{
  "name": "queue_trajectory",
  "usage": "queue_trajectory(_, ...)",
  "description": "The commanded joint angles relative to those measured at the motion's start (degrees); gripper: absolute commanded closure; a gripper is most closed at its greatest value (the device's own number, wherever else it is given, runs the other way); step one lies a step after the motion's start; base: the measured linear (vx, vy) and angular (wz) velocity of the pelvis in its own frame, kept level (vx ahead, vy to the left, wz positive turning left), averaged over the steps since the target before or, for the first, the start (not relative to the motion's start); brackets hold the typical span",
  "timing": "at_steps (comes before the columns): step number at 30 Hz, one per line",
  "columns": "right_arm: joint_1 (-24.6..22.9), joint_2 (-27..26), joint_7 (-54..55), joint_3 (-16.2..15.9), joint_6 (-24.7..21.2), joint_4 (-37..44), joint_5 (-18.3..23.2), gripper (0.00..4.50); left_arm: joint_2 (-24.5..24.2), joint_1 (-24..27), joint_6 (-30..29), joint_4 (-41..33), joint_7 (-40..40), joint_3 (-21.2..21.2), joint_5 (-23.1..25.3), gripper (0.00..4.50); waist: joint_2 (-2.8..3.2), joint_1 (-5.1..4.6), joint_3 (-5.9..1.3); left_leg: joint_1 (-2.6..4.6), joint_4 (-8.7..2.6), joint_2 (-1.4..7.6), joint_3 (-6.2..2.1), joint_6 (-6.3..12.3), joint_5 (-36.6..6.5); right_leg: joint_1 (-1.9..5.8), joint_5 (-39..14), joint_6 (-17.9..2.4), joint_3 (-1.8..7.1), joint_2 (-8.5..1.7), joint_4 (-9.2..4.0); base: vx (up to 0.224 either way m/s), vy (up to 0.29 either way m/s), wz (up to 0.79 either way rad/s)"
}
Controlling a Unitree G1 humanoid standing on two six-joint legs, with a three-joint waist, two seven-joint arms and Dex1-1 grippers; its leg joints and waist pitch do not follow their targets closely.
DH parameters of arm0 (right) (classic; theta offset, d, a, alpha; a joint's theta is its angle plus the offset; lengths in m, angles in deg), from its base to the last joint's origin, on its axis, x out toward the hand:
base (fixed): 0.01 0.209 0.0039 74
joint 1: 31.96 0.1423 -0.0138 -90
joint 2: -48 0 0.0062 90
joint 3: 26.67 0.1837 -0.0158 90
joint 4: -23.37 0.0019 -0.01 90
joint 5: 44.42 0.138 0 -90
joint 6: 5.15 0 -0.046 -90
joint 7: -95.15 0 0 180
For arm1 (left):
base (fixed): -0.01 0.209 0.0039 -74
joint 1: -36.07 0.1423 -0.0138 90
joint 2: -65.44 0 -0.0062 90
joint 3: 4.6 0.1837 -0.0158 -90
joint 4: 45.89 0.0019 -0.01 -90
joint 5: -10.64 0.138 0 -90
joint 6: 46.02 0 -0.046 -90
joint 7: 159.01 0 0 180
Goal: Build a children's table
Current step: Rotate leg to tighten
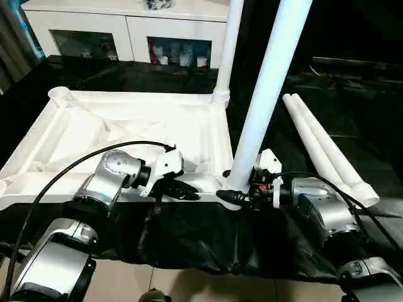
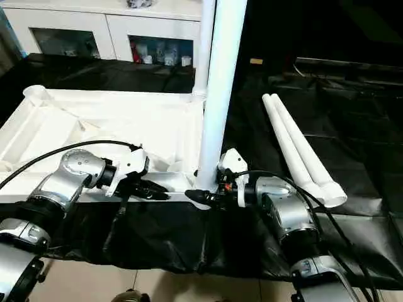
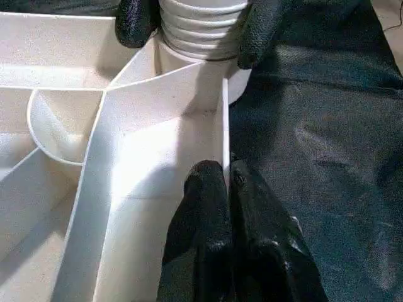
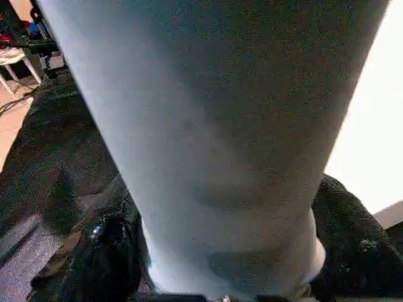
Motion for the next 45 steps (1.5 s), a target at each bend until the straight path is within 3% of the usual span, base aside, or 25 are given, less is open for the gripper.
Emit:
queue_trajectory(1,-1.17,-1.63,0.13,-1.62,-1.85,1.03,1.06,1.68,1.45,-0.1,0.07,-0.26,-0.13,0.34,-0.76,4.5,0.51,0.07,-4.11,0.83,-3.15,2.88,-0.82,3.0,-9.36,3.35,-4.31,-13.75,2.96,-5.26,-3.68,0.0,0.0,0.0)
queue_trajectory(6,-1.71,-3.82,6.26,0.39,-0.97,0.01,0.58,1.68,2.99,-0.62,-2.16,0.28,-3.85,-0.61,-0.68,4.5,0.64,-0.11,-3.87,0.97,-3.38,2.92,-0.88,1.93,-11.55,3.2,-7.9,-13.26,3.0,-5.34,-4.07,0.0,0.0,0.0)
queue_trajectory(9,-0.89,-7.84,18.63,3.84,0.17,-3.4,-0.77,1.68,6.02,-2.38,-4.74,1.93,-12.66,-2.19,0.25,4.5,0.11,-0.6,-3.67,1.3,-3.55,2.68,-1.0,0.32,-13.69,2.98,-14.66,-11.93,3.12,-5.64,-4.84,0.0,0.0,0.0)
queue_trajectory(11,-0.84,-8.09,19.31,4.03,0.19,-3.6,-0.8,1.69,6.23,-2.49,-4.85,2.02,-13.16,-2.27,0.3,4.5,0.26,-0.6,-3.51,1.42,-3.63,2.62,-1.14,0.12,-14.22,2.86,-18.33,-10.73,3.14,-5.76,-5.32,0.0,0.0,0.0)
queue_trajectory(16,3.0,-14.58,37.05,6.89,3.55,-12.7,-3.25,1.69,14.52,-3.6,-9.27,1.92,-25.67,-2.77,1.34,4.5,0.26,-1.06,-3.5,1.42,-3.72,2.65,-1.15,-0.47,-13.59,2.58,-18.55,-10.28,3.15,-5.65,-5.33,0.0,0.0,0.0)
queue_trajectory(19,4.43,-16.06,39.7,6.81,6.06,-15.6,-4.85,1.69,16.89,-3.1,-9.41,1.82,-27.18,-2.14,1.64,4.5,0.15,-1.08,-3.58,1.17,-3.51,2.37,-1.01,0.8,-12.9,2.81,-17.62,-10.0,3.2,-5.59,-5.43,0.0,0.0,0.0)
queue_trajectory(22,5.09,-16.49,40.02,7.91,6.16,-16.47,-3.86,1.0,17.13,-2.93,-9.48,1.47,-27.16,-2.0,1.73,4.5,0.15,-1.0,-3.76,1.02,-3.5,2.37,-1.02,2.06,-11.81,2.93,-15.8,-9.63,3.18,-5.46,-5.22,0.0,0.0,0.0)
queue_trajectory(25,6.2,-15.74,37.88,8.41,7.53,-17.75,-3.75,0.78,15.65,-2.72,-8.57,1.26,-26.16,-1.89,2.69,4.5,0.37,-1.1,-3.73,0.92,-3.56,2.4,-1.04,2.45,-12.0,2.91,-15.55,-9.85,3.11,-5.45,-5.23,0.0,0.0,0.0)
queue_trajectory(30,6.67,-14.07,34.02,8.23,8.84,-18.14,-3.19,0.45,13.61,-1.74,-6.46,0.43,-22.86,-1.45,2.62,4.5,0.24,-1.28,-3.79,0.82,-3.56,2.39,-1.1,2.68,-12.49,3.04,-16.03,-9.73,3.11,-5.52,-5.24,0.0,0.0,0.0)
queue_trajectory(31,6.57,-13.47,32.84,8.04,9.07,-17.76,-3.11,0.21,13.07,-1.44,-6.08,0.11,-21.9,-1.35,2.51,4.5,0.26,-1.33,-3.89,0.7,-3.5,2.45,-1.07,2.96,-11.67,3.11,-14.54,-10.08,3.15,-5.54,-5.04,0.0,0.0,0.0)
queue_trajectory(35,5.09,-9.62,21.55,6.23,8.06,-14.04,-1.92,0.21,9.71,0.16,-4.72,-1.56,-15.3,-0.73,1.61,4.5,0.46,-1.16,-4.14,0.29,-3.14,2.59,-0.86,4.76,-8.78,3.45,-8.44,-11.64,2.96,-5.21,-4.28,0.0,0.0,0.0)
queue_trajectory(38,3.96,-7.61,15.45,4.89,7.22,-11.57,-1.05,0.21,8.33,0.58,-3.65,-1.77,-12.75,-0.67,1.33,4.5,0.49,-0.95,-4.26,0.4,-3.01,2.68,-0.84,5.27,-7.98,3.47,-5.14,-12.81,2.82,-5.13,-3.81,0.0,0.0,0.0)
queue_trajectory(43,2.07,-2.69,1.99,1.6,3.44,-6.55,0.33,0.21,5.11,1.21,-1.94,-2.39,-6.06,-0.76,0.24,4.5,0.39,-0.63,-4.06,0.5,-3.03,2.71,-0.72,5.48,-9.61,3.37,-8.12,-12.62,2.82,-5.23,-4.22,0.0,0.0,0.0)
queue_trajectory(44,1.72,-1.44,-1.15,0.76,2.39,-5.39,0.53,0.54,4.19,1.34,-1.75,-2.64,-3.91,-0.74,-0.2,4.5,0.27,-0.53,-4.02,0.62,-3.07,2.77,-0.74,5.21,-10.08,3.36,-9.51,-12.32,2.81,-5.21,-4.37,0.0,0.0,0.0)
queue_trajectory(45,1.64,-1.14,-1.93,0.62,2.09,-5.06,0.63,0.54,3.94,1.36,-1.68,-2.65,-3.2,-0.74,-0.34,4.5,0.36,-0.48,-4.01,0.63,-3.11,2.86,-0.73,5.15,-10.27,3.22,-10.08,-12.18,2.92,-5.27,-4.34,0.0,0.0,0.0)
